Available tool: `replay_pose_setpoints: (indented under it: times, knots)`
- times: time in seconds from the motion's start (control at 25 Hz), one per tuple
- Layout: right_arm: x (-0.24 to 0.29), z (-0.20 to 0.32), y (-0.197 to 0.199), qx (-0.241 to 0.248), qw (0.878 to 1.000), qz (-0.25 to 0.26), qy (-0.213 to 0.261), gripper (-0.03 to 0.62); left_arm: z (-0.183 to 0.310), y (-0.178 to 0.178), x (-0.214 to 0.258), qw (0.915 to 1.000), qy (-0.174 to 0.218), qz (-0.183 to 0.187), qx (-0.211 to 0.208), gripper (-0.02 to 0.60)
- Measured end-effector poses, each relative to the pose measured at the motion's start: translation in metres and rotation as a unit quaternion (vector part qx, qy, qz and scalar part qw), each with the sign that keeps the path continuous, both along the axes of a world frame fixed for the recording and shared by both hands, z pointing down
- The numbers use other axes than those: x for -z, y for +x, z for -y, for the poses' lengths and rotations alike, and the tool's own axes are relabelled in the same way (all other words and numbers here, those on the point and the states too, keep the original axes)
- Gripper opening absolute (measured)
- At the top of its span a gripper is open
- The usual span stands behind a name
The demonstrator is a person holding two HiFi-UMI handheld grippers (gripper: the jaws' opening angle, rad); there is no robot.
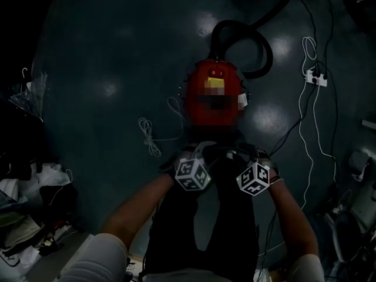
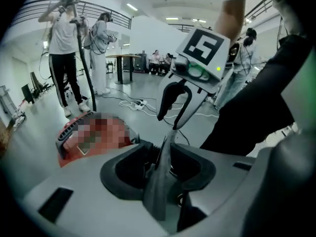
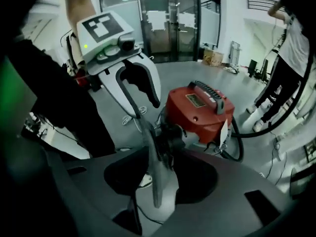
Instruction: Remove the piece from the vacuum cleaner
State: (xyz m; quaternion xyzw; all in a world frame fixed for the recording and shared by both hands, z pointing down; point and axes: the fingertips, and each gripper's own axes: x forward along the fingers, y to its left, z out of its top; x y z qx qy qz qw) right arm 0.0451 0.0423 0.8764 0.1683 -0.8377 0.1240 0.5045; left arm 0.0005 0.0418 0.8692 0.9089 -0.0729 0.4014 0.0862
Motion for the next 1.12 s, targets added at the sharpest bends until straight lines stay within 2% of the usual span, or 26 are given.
replay_pose_setpoints:
  times: [0.16, 0.36, 0.44, 0.56, 0.64, 0.76, 1.12]
  knots:
    - [-0.045, -0.007, 0.000, 0.062, 0.997, -0.045, 0.015, 0.135, -0.009, 0.003, -0.046, 0.9976, 0.016, 0.052, -0.042, 0.149]
    - [-0.066, -0.010, -0.001, 0.092, 0.992, -0.074, 0.033, 0.135, -0.014, -0.002, -0.073, 0.9933, 0.029, 0.099, -0.053, 0.149]
    - [-0.071, -0.012, -0.004, 0.112, 0.990, -0.078, 0.034, 0.125, -0.013, 0.000, -0.078, 0.9930, 0.025, 0.102, -0.054, 0.140]
    - [-0.073, -0.015, -0.007, 0.119, 0.990, -0.075, 0.028, 0.064, -0.011, 0.000, -0.081, 0.9930, 0.020, 0.107, -0.047, 0.059]
    - [-0.072, -0.019, -0.007, 0.127, 0.989, -0.076, 0.023, 0.050, -0.013, 0.000, -0.080, 0.9926, 0.014, 0.109, -0.051, 0.044]
    - [-0.071, -0.025, -0.007, 0.138, 0.987, -0.079, 0.024, 0.043, -0.024, -0.001, -0.081, 0.9919, -0.001, 0.112, -0.060, 0.037]
    - [-0.069, -0.029, -0.010, 0.137, 0.987, -0.081, 0.001, 0.040, -0.030, -0.006, -0.082, 0.9909, -0.039, 0.120, -0.047, 0.035]
